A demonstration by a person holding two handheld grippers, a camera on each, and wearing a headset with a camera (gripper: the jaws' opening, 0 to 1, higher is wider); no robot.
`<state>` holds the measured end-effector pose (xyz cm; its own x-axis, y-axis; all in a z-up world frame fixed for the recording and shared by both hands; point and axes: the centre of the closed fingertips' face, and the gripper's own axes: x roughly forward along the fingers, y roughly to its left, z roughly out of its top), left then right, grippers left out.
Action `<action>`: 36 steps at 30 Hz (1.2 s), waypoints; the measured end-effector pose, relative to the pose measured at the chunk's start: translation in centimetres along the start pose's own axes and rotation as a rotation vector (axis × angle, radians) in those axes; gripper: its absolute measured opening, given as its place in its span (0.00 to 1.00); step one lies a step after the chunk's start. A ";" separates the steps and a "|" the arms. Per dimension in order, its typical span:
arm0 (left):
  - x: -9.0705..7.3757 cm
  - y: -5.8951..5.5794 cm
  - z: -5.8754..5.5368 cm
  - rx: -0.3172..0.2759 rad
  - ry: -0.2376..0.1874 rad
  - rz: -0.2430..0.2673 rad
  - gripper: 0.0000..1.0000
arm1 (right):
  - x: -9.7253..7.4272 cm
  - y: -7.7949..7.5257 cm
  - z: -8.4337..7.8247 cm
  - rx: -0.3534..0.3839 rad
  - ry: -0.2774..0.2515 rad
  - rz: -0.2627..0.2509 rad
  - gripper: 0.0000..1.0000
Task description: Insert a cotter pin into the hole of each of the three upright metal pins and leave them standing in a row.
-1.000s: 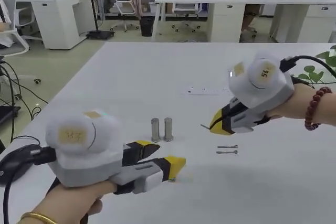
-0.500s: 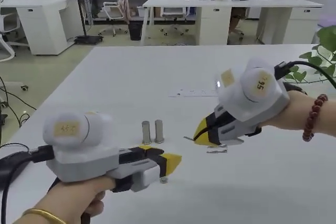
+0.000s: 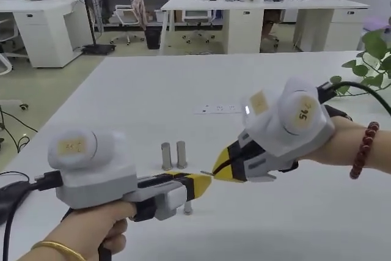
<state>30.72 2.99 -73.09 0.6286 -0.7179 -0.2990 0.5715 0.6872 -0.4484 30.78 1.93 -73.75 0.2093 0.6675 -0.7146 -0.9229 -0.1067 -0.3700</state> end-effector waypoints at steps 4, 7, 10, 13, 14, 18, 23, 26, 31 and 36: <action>0.1 -0.1 -0.1 -0.018 0.004 -0.009 0.11 | 0.0 0.3 0.3 -0.006 -0.007 0.004 0.02; 0.1 -0.2 -0.2 -0.027 0.007 -0.012 0.09 | 0.1 0.5 0.4 -0.011 -0.006 0.009 0.02; 0.1 -0.2 -0.3 -0.033 0.010 -0.016 0.08 | 0.2 0.7 0.5 -0.014 -0.010 0.010 0.02; 0.1 -0.3 -0.5 -0.036 0.022 -0.020 0.06 | 0.3 0.8 0.7 -0.018 -0.013 0.012 0.02; 0.1 -0.3 -0.5 -0.038 0.024 -0.020 0.06 | 0.3 0.9 0.7 -0.023 -0.010 0.016 0.02; 0.1 -0.4 -0.7 -0.048 0.033 -0.023 0.04 | 0.3 1.1 0.7 -0.038 -0.004 0.021 0.02; 0.2 -0.6 -0.9 -0.068 0.046 -0.037 0.01 | 0.4 1.3 0.6 -0.054 0.003 0.025 0.02; 0.2 -0.6 -1.1 -0.098 0.060 -0.037 0.01 | 0.4 1.5 0.6 -0.071 0.008 0.031 0.02; 0.2 -0.7 -1.4 -0.135 0.082 -0.050 0.01 | 0.4 1.8 0.5 -0.073 0.008 0.042 0.02; 0.2 -0.7 -1.6 -0.110 0.090 -0.055 0.00 | 0.6 2.0 0.4 -0.051 0.005 0.051 0.03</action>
<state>29.58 2.23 -74.22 0.5453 -0.7646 -0.3436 0.5396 0.6339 -0.5541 28.88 2.43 -74.65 0.1642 0.6565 -0.7362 -0.9148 -0.1779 -0.3627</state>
